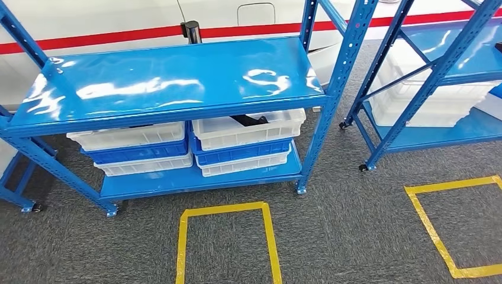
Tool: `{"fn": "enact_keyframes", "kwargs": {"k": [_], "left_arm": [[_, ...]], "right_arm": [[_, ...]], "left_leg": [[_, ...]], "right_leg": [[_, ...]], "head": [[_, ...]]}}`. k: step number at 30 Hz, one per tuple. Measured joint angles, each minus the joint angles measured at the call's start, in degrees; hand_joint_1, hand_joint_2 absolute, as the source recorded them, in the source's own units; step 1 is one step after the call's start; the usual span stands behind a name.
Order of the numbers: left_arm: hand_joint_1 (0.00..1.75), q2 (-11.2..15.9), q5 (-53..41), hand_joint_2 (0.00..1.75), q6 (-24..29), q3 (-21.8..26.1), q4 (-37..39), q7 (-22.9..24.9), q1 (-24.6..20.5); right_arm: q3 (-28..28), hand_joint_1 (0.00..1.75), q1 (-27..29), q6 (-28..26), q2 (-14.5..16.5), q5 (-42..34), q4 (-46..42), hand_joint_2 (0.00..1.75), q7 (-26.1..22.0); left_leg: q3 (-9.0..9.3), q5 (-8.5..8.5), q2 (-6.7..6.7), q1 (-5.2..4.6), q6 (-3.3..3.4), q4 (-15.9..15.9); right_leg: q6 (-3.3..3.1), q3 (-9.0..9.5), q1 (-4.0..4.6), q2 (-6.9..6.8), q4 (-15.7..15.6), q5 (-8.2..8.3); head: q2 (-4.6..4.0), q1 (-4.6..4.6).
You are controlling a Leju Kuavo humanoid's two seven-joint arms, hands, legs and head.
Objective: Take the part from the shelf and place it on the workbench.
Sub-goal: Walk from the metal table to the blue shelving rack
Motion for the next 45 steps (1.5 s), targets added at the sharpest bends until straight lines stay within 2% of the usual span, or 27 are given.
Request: {"fn": "enact_keyframes", "kwargs": {"k": [1,2,3,5,6,8,11,12,14,18,22,45], "left_arm": [[0.0,0.01,0.07,0.0,0.0,0.0,0.0,-0.04,0.09],[0.0,0.02,0.13,0.44,-0.01,0.0,0.0,-0.1,0.15],[0.0,0.04,0.25,0.87,-0.07,0.01,0.0,-0.16,0.17],[0.0,0.15,0.58,1.75,-0.4,0.02,0.0,-0.24,0.14],[0.0,0.2,0.78,1.75,-0.58,0.03,0.0,-0.26,0.09],[0.0,0.15,0.98,1.75,-0.78,0.04,0.01,-0.41,0.04],[0.0,0.02,1.03,1.75,-0.93,0.06,0.02,-0.92,0.05],[0.0,0.08,1.05,1.75,-0.97,0.07,0.02,-1.06,0.04],[0.0,0.2,1.41,1.75,-1.16,-0.21,0.0,-1.07,0.08],[0.0,0.62,5.73,0.0,-1.83,-3.14,-0.43,-0.07,0.9],[0.0,1.23,11.88,0.0,-2.32,-6.85,-1.14,1.03,1.98],[0.0,4.34,48.04,0.0,-5.55,-32.69,-6.67,7.56,8.88]], "right_arm": [[0.01,0.0,0.05,-0.1,0.03,0.22,0.0,0.0,-0.22],[0.01,0.0,0.12,-0.22,0.06,0.37,0.0,0.0,-0.29],[0.01,0.0,0.18,-0.32,0.08,0.49,0.0,0.0,-0.26],[0.02,0.0,0.18,-0.54,0.13,0.79,0.0,0.0,-0.17],[0.04,0.0,0.11,-0.72,0.15,0.96,0.0,0.0,-0.09],[0.09,0.0,0.03,-1.11,0.11,1.19,0.0,0.0,0.13],[0.12,0.0,0.09,-1.33,-0.02,1.14,0.0,1.31,0.28],[0.12,0.0,0.09,-1.33,-0.01,1.04,0.0,1.75,0.28],[0.16,0.0,0.12,-1.3,0.01,0.59,-0.01,1.75,0.32],[0.81,0.0,0.74,-0.94,-0.13,-2.09,-0.2,0.0,0.34],[1.63,0.0,1.59,-0.35,-0.34,-5.35,-0.71,0.0,-0.12],[8.56,0.0,6.8,3.37,-2.15,-24.69,-6.37,0.0,-3.64]], "left_leg": [[-1.52,-0.92,-0.28,0.01,-0.05,3.01],[-2.25,-0.67,-0.38,0.04,-0.05,4.18],[-1.86,0.81,-0.4,0.11,0.0,2.93],[1.21,5.23,-0.51,0.38,0.15,-4.26],[2.75,6.86,-0.64,0.45,0.24,-7.91],[4.16,8.13,-0.83,0.44,0.48,-11.7],[4.03,8.24,-0.8,-0.09,0.82,-11.98],[4.01,8.27,-0.81,-0.33,0.97,-11.97],[3.95,8.32,-0.81,-0.65,1.32,-11.95],[3.84,8.35,-0.81,-0.82,1.58,-11.89],[3.59,8.46,-0.81,-0.85,1.76,-11.85],[3.54,8.44,-0.8,-0.35,1.7,-11.87]], "right_leg": [[-0.04,-0.05,0.06,0.5,0.02,0.02],[-0.04,0.0,0.09,0.94,0.03,0.02],[-0.02,0.1,0.06,1.3,0.05,0.01],[0.03,0.3,0.03,1.88,0.09,-0.01],[0.2,0.25,0.24,2.12,0.26,-0.08],[0.6,-0.18,0.81,2.43,0.51,-0.27],[0.78,-0.75,1.16,2.53,0.6,-0.48],[0.96,-0.76,0.98,2.52,0.55,-0.36],[1.28,-0.74,0.79,2.53,0.42,-0.19],[1.64,-0.56,0.62,2.54,0.24,0.02],[1.91,-0.56,0.6,2.54,0.21,0.19],[1.85,-0.87,0.8,2.53,0.23,0.15]], "head": [[0.0,-0.01],[0.0,-0.02],[0.0,-0.02],[0.0,-0.03],[0.0,-0.03],[0.0,0.05],[0.0,0.14],[0.0,0.14],[0.0,0.13],[0.0,0.14],[0.0,0.13],[0.0,0.13]]}}
